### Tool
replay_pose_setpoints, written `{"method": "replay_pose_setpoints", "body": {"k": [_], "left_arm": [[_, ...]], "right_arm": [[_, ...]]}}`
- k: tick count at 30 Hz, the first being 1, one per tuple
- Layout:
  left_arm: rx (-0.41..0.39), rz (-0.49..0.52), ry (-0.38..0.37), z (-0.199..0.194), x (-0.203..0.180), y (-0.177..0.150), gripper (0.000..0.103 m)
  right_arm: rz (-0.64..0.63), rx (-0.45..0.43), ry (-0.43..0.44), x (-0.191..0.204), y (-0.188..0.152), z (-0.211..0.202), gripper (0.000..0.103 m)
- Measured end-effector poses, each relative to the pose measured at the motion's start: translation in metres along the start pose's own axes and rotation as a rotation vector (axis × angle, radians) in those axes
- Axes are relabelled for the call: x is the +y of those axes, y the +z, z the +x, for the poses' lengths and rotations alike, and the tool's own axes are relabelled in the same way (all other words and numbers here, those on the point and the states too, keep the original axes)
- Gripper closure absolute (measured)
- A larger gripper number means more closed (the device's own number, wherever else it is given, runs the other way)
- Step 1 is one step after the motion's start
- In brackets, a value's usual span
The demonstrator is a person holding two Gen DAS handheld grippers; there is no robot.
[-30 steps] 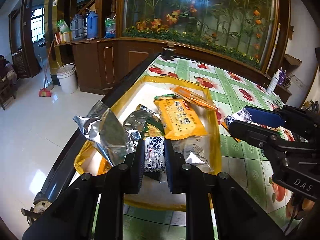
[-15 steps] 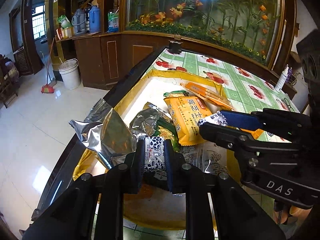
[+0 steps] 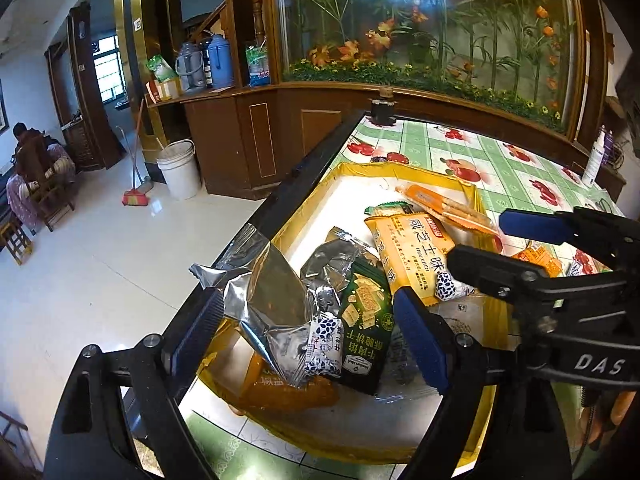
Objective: Organize snacks
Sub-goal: 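Open both grippers to drop the candies into the box, then withdraw both open grippers from the box toward the table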
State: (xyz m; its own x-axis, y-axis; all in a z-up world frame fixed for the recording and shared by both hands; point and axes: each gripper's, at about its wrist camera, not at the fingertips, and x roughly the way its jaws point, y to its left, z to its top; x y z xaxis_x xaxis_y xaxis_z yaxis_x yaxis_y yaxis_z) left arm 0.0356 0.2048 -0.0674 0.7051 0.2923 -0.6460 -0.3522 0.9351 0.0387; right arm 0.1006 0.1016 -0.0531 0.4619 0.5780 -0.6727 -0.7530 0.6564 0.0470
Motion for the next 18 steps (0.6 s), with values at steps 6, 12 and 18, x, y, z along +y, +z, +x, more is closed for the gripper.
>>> {"method": "replay_pose_setpoints", "body": {"k": [6, 12, 18], "left_arm": [[-0.020, -0.007, -0.013, -0.014, -0.005, 0.002, 0.015], [-0.041, 0.026, -0.048, -0.028, -0.026, 0.002, 0.016], [-0.041, 0.081, -0.061, -0.036, -0.054, 0.000, 0.016]], "right_arm": [[0.055, -0.044, -0.031, -0.024, -0.017, -0.039, 0.032], [0.132, -0.071, -0.094, -0.061, -0.045, -0.081, 0.029], [0.206, -0.069, -0.153, -0.093, -0.077, -0.113, 0.028]]}}
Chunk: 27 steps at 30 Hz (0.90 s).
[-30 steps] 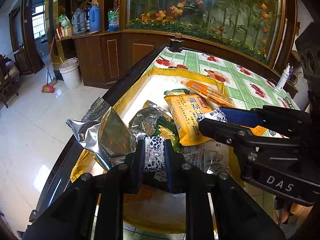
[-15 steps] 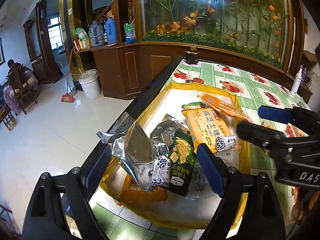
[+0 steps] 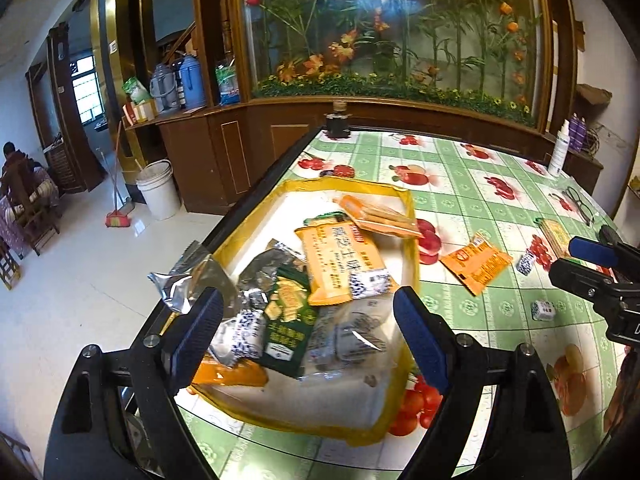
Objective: Organize snacks
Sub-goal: 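Withdraw both open grippers from the box toward the table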
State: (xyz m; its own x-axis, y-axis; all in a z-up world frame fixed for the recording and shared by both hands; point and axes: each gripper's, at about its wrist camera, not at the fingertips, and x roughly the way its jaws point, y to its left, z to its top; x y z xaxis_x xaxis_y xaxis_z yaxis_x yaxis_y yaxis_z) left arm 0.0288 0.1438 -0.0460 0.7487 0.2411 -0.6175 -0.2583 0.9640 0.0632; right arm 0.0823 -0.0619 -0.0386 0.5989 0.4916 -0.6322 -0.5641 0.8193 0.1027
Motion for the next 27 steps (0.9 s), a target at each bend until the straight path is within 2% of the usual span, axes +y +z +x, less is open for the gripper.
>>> {"method": "replay_pose_setpoints", "body": {"k": [4, 17, 27], "left_arm": [[-0.002, 0.024, -0.006, -0.008, -0.015, -0.001, 0.016], [0.011, 0.084, -0.018, -0.019, -0.058, -0.004, 0.016], [0.062, 0.138, -0.090, -0.016, -0.099, -0.016, 0.016]], "right_arm": [[0.033, 0.000, -0.032, -0.020, -0.016, -0.015, 0.023], [0.115, 0.011, -0.083, -0.058, -0.061, -0.048, 0.020], [0.152, 0.021, -0.123, -0.080, -0.082, -0.063, 0.019]]}}
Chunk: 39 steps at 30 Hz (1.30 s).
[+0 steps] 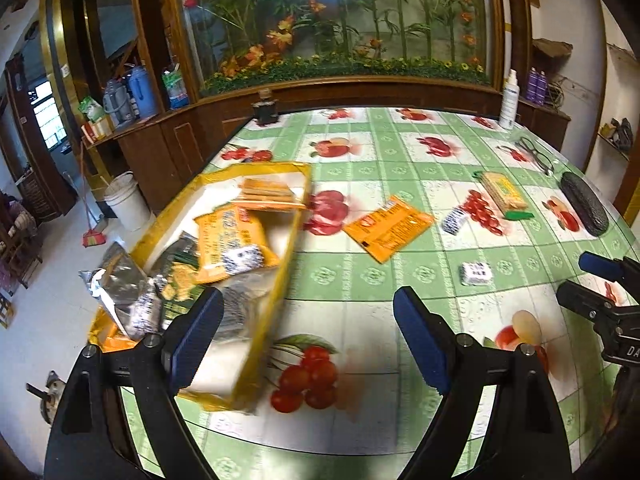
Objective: Organize snacks
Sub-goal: 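Withdraw both open grippers from the box toward the table, then move the left gripper to the orange sachet while the right approaches the WEIDAN cracker pack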
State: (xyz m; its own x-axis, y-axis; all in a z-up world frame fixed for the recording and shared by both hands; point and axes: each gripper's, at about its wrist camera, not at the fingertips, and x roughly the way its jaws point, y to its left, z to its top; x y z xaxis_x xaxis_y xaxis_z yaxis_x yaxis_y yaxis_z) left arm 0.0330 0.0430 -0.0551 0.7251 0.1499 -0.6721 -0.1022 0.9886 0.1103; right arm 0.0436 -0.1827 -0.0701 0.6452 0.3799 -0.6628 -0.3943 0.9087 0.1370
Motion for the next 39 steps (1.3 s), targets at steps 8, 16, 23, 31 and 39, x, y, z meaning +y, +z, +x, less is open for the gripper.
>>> {"method": "replay_pose_setpoints", "body": {"k": [8, 16, 23, 31, 39], "left_arm": [[0.041, 0.101, -0.095, 0.019, -0.046, -0.002, 0.016], [0.103, 0.053, -0.106, 0.046, -0.040, 0.002, 0.016], [0.131, 0.017, -0.112, 0.061, -0.025, 0.004, 0.016], [0.137, 0.083, -0.169, 0.087, -0.041, 0.024, 0.016], [0.178, 0.153, -0.163, 0.124, -0.056, 0.046, 0.016]], "right_arm": [[0.015, 0.023, 0.014, -0.013, 0.000, 0.005, 0.019], [-0.014, 0.068, 0.140, 0.001, 0.016, 0.035, 0.021], [-0.041, 0.091, 0.150, 0.008, 0.028, 0.057, 0.021], [0.056, 0.065, 0.014, -0.037, 0.045, 0.067, 0.020], [0.141, 0.061, -0.106, -0.081, 0.076, 0.092, 0.020]]}}
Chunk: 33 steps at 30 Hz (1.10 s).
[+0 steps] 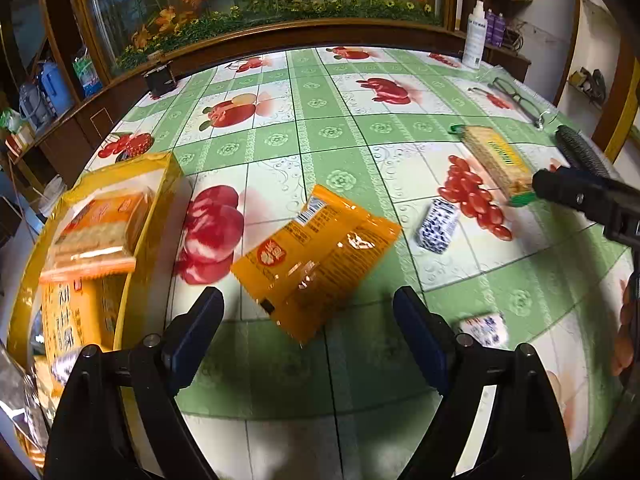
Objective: Organize snacks
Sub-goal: 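Move the left gripper to the orange sachet while the right approaches the WEIDAN cracker pack, then grasp the orange sachet with the left gripper while the right grasps the WEIDAN cracker pack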
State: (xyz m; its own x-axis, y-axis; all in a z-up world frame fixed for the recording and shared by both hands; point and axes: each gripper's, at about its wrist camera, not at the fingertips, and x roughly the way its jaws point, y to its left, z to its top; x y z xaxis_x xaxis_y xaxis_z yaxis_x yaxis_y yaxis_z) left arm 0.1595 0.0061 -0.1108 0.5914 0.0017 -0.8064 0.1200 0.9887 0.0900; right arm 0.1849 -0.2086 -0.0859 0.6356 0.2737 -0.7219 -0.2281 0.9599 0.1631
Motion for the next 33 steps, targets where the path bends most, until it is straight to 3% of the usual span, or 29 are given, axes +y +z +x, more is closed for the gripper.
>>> {"method": "replay_pose_setpoints", "body": {"k": [8, 13, 20, 25, 27, 31, 33], "left_arm": [[-0.010, 0.079, 0.045, 0.017, -0.006, 0.012, 0.016], [-0.018, 0.099, 0.002, 0.024, -0.006, 0.020, 0.016], [0.002, 0.039, -0.110, 0.031, 0.000, 0.022, 0.015], [0.002, 0.039, -0.113, 0.032, -0.001, 0.022, 0.015], [-0.004, 0.041, -0.126, 0.030, -0.001, 0.022, 0.025], [-0.021, 0.041, -0.136, 0.026, -0.004, 0.019, 0.043], [-0.025, 0.037, -0.134, 0.024, -0.006, 0.018, 0.048]], "right_arm": [[0.032, 0.024, -0.026, -0.010, 0.010, 0.023, 0.020], [0.058, 0.037, -0.024, -0.017, 0.012, 0.034, 0.020], [0.041, 0.051, -0.037, -0.015, 0.020, 0.048, 0.020], [0.021, 0.081, -0.079, -0.011, 0.025, 0.060, 0.024], [0.002, 0.086, -0.107, -0.008, 0.027, 0.063, 0.029], [-0.027, 0.086, -0.159, -0.009, 0.027, 0.063, 0.055], [-0.021, 0.084, -0.149, -0.012, 0.026, 0.061, 0.055]]}}
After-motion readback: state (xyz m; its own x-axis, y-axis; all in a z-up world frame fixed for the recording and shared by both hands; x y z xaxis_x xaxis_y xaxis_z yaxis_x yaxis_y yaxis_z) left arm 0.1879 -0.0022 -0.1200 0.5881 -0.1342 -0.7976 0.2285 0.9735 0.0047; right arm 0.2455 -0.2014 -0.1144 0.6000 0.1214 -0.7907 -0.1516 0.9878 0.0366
